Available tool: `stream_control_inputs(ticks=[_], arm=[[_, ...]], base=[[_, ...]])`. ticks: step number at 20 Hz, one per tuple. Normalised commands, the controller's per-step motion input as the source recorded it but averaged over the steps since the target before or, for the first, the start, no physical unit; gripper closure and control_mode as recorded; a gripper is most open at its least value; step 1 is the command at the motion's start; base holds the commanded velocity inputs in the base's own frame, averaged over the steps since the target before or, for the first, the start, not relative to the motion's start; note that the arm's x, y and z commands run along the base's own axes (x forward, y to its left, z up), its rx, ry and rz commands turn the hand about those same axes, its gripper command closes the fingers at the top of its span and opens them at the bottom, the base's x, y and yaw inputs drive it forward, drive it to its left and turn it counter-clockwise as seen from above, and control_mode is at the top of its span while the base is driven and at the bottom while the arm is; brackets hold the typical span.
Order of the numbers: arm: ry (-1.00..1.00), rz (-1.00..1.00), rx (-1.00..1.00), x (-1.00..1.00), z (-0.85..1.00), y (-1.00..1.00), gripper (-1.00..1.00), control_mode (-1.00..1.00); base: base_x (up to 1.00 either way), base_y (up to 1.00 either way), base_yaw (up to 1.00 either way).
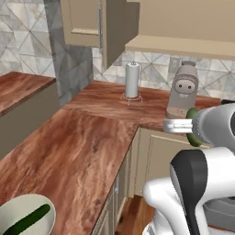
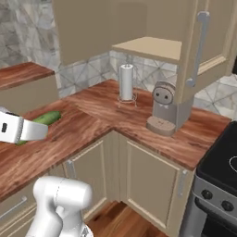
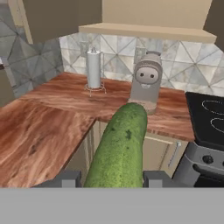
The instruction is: Pick the cucumbers from the cabinet and place them in one bowl. Pick the banana from the sink and place it in the other bowl.
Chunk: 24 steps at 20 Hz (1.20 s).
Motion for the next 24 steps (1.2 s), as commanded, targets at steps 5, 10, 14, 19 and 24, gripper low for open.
stream_control_inputs(ticks=[5,10,14,19,24], arm=[[0.0,0.0,0.0,0.0,0.0,0.0,1.0,1.0],[0.0,0.0,0.0,0.0,0.0,0.0,1.0,1.0],[0.0,0.0,0.0,0.0,0.0,0.0,1.0,1.0],[0.0,0.0,0.0,0.0,0.0,0.0,1.0,1.0],[0.0,0.0,0.0,0.0,0.0,0.0,1.0,1.0]], base=[[-0.01,0.18,0.5],[0.0,0.21,0.5],[-0.02,0.23,0.5],[-0.28,0.13,0.44],[-0.49,0.05,0.37]])
